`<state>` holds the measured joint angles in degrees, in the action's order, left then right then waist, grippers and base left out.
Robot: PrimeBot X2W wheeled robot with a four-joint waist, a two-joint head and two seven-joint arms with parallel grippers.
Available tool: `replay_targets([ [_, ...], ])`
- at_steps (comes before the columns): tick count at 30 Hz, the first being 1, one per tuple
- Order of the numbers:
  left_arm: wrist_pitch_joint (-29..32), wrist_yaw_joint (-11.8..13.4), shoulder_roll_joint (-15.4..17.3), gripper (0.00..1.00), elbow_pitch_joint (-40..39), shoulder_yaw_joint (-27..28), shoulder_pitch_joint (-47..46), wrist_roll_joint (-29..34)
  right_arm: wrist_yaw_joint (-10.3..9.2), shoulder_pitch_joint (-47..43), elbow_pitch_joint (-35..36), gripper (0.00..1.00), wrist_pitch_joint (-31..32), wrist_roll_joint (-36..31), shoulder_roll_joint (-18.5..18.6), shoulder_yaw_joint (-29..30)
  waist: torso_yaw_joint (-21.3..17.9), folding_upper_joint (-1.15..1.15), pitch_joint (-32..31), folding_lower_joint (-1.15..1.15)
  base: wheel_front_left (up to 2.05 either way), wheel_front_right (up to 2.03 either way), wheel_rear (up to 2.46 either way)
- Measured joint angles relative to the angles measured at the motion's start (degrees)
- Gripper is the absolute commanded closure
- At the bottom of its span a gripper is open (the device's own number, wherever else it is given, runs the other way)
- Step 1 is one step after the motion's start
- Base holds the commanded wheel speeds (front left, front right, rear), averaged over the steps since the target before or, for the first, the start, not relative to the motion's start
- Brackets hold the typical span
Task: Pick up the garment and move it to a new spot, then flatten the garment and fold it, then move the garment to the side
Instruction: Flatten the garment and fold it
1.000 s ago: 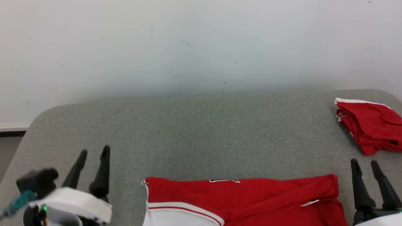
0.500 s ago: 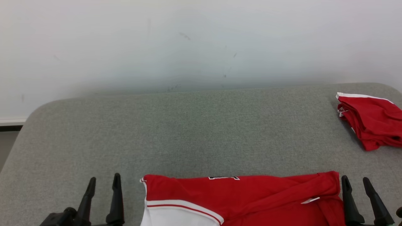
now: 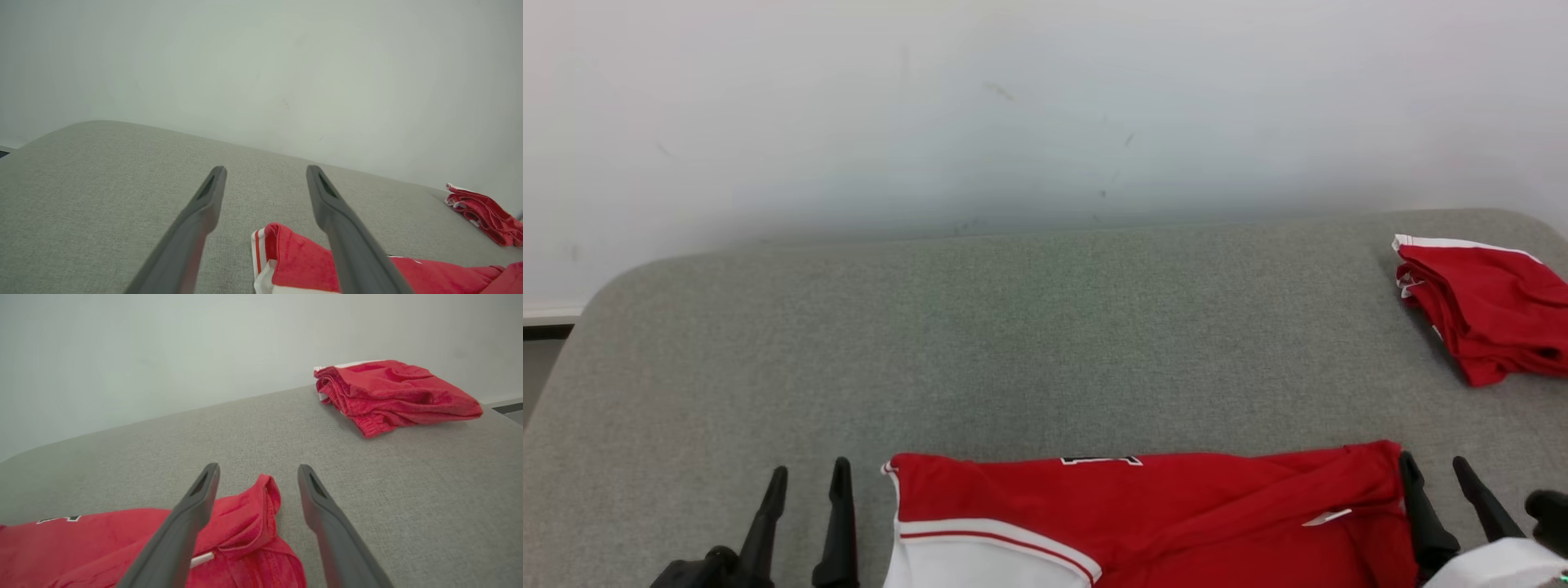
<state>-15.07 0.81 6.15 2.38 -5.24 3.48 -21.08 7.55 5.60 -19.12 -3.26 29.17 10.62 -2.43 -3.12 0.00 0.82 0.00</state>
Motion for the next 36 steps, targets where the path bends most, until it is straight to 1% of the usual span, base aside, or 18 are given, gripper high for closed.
replay_targets([
  [2, 0.0, -0.4, -0.2, 0.0, 0.2, 0.2, -0.1, 0.3, 0.0, 0.9, -1.2, 0.0, 1.0, 0.3, 0.2, -0.4, 0.0, 0.0, 0.2, 0.0, 0.0, 0.0, 0.0],
  [4, 0.0, -1.4, -0.6, 0.0, 0.6, 0.8, -1.0, 1.0, 0.0, 4.0, -5.2, 0.0, 3.1, 1.2, 0.6, -1.3, 0.2, 0.0, 1.0, 0.01, 0.0, 0.0, 0.0],
  [8, 0.0, -2.5, -1.0, 0.0, 1.5, 1.3, -2.0, 2.0, 0.0, 7.1, -12.3, 0.0, 8.3, 2.9, 0.8, -2.3, 1.1, 0.0, 2.0, 0.01, 0.0, 0.0, 0.0],
  [10, 0.0, -3.0, -1.2, 0.0, 2.0, 1.4, -2.3, 2.3, -0.01, 7.8, -14.7, 0.0, 9.7, 3.3, 0.7, -2.4, 1.7, 0.0, 2.3, 0.01, 0.0, 0.0, 0.0],
  [11, 0.0, -3.0, -1.2, 0.0, 2.0, 1.4, -2.3, 2.3, -0.01, 7.8, -14.7, 0.0, 9.7, 3.3, 0.7, -2.4, 1.7, 0.0, 2.3, 0.01, 0.0, 0.0, 0.0],
  [13, 0.0, -3.3, -1.4, 0.0, 2.6, 1.8, -2.3, 2.5, 0.0, 9.3, -17.8, 0.0, 12.5, 4.8, 0.7, -2.5, 2.4, 0.0, 2.6, 0.01, 0.0, 0.0, 0.0],
  [14, 0.0, -3.3, -1.4, 0.0, 2.6, 1.8, -2.3, 2.5, 0.0, 9.3, -17.8, 0.0, 12.5, 4.8, 0.7, -2.5, 2.4, 0.0, 2.6, 0.01, 0.0, 0.0, 0.0],
  [15, 0.0, -3.7, -1.5, 0.0, 2.9, 2.0, -2.4, 2.7, -0.01, 9.7, -19.5, 0.0, 15.1, 5.9, 0.6, -2.7, 2.9, 0.0, 2.8, 0.01, 0.0, 0.0, 0.0],
  [19, 0.0, -4.1, -1.7, 0.0, 3.4, 2.2, -2.6, 3.1, -0.05, 11.2, -20.5, 0.0, 22.8, 9.4, 1.6, -4.5, 3.7, 0.0, 2.8, 0.0, 0.0, 0.0, 0.0],
  [20, 0.0, -4.1, -1.7, 0.0, 3.4, 2.2, -2.6, 3.1, -0.05, 11.2, -20.5, 0.0, 22.8, 9.4, 1.6, -4.5, 3.7, 0.0, 2.8, 0.0, 0.0, 0.0, 0.0],
  [24, 0.0, -4.4, -2.0, 0.0, 3.7, 2.5, -2.9, 3.3, -0.34, 11.6, -18.4, 0.0, 30.6, 13.2, 3.1, -6.2, 4.4, 0.0, 2.9, 0.0, 0.0, 0.0, 0.0],
  [25, 0.0, -4.4, -2.1, 0.0, 3.9, 2.6, -2.9, 3.3, -0.34, 11.6, -17.7, 0.06, 32.4, 13.8, 3.4, -6.5, 4.6, 0.0, 2.9, 0.0, 0.0, 0.0, 0.0],
  [26, 0.0, -4.4, -2.2, 0.0, 4.0, 2.7, -3.0, 3.3, -0.34, 11.6, -17.0, 0.37, 34.3, 14.2, 3.7, -6.7, 4.8, 0.0, 3.0, 0.0, 0.0, 0.0, 0.0],
  [27, 0.0, -4.6, -2.3, 0.0, 4.1, 2.7, -3.0, 3.3, -0.34, 11.5, -16.2, 0.56, 35.5, 14.5, 3.9, -6.7, 4.9, 0.0, 3.0, 0.0, 0.0, 0.0, 0.0],
  [28, 0.0, -4.8, -2.4, 0.0, 4.2, 2.8, -3.0, 3.3, -0.34, 11.4, -15.5, 0.71, 36.6, 14.9, 3.9, -6.5, 5.1, 0.0, 3.0, 0.0, 0.0, 0.0, 0.0],
  [29, 0.0, -4.8, -2.5, 0.0, 4.4, 2.8, -3.1, 3.2, -0.34, 11.3, -15.0, 1.0, 37.2, 15.3, 3.9, -6.4, 5.2, 0.0, 3.0, 0.01, 0.0, 0.0, 0.0],
  [31, 0.0, -4.9, -2.6, 0.0, 4.7, 3.0, -3.2, 3.2, -0.15, 11.0, -14.3, 1.0, 38.1, 15.6, 3.2, -5.7, 5.3, 0.0, 2.9, 0.0, 0.0, 0.0, 0.0],
  [36, 0.0, -5.3, -2.9, 0.0, 5.4, 3.4, -3.2, 3.2, -0.08, 10.8, -13.3, 1.0, 39.2, 15.3, 3.0, -2.7, 5.6, 0.0, 2.2, 0.01, 0.0, 0.0, 0.0],
])
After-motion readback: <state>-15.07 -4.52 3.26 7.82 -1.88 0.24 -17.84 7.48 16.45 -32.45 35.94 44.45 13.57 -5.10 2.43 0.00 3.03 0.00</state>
